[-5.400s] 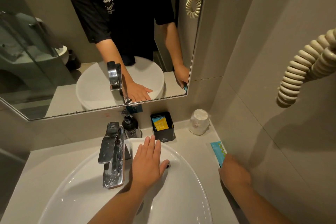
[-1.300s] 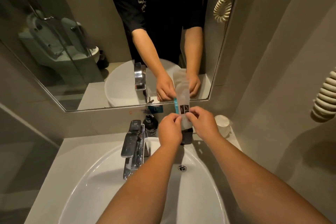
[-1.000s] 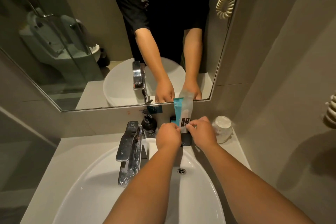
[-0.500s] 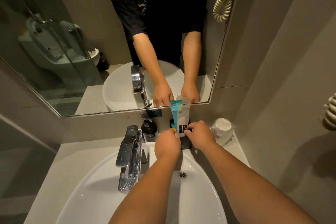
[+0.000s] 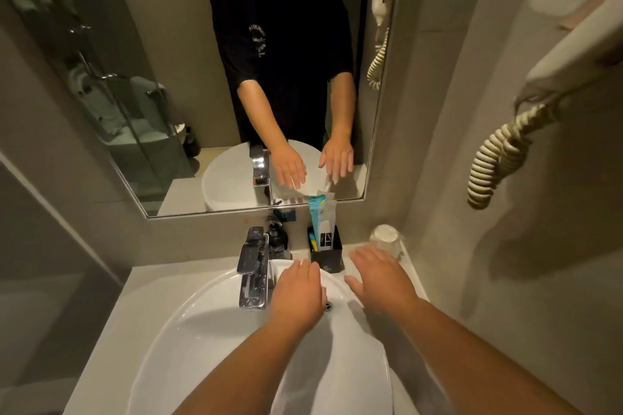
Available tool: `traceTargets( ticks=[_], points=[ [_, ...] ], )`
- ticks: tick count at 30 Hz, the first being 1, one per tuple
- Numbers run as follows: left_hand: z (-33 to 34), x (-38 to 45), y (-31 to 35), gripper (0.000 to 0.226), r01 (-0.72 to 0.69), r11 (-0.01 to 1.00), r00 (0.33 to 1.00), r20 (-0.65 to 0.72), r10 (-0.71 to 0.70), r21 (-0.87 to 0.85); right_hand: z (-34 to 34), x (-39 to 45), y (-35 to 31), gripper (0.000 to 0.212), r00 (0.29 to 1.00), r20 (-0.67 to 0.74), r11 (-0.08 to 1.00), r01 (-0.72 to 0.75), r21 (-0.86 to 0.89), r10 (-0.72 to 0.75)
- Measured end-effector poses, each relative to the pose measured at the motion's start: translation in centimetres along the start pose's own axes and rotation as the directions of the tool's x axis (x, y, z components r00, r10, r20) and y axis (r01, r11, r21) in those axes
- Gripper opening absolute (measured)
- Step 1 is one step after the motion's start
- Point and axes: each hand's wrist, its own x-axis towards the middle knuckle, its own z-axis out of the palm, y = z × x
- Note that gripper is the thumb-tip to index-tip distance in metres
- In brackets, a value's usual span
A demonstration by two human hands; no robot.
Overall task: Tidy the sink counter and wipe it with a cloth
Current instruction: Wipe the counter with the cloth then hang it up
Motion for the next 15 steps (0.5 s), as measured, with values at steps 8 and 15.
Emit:
traceTargets(
  ticks=[8,15],
  points=[
    [-2.3,-7.9,0.1,0.032,-0.113,0.993,0.992,-0.045,0.115,0.027,0.5,-7.4,-3.7,0.056,0.998,0.068,0.999,-0.021,0.024,0.019],
    [-3.9,-16.2,-2.2,0.032,-0.118,0.993,0.991,-0.066,0.118,-0.008,0.8,-14.0,-8.8,0.053,0.999,-0.008,0.996,-0.05,0.078,0.051]
  ],
)
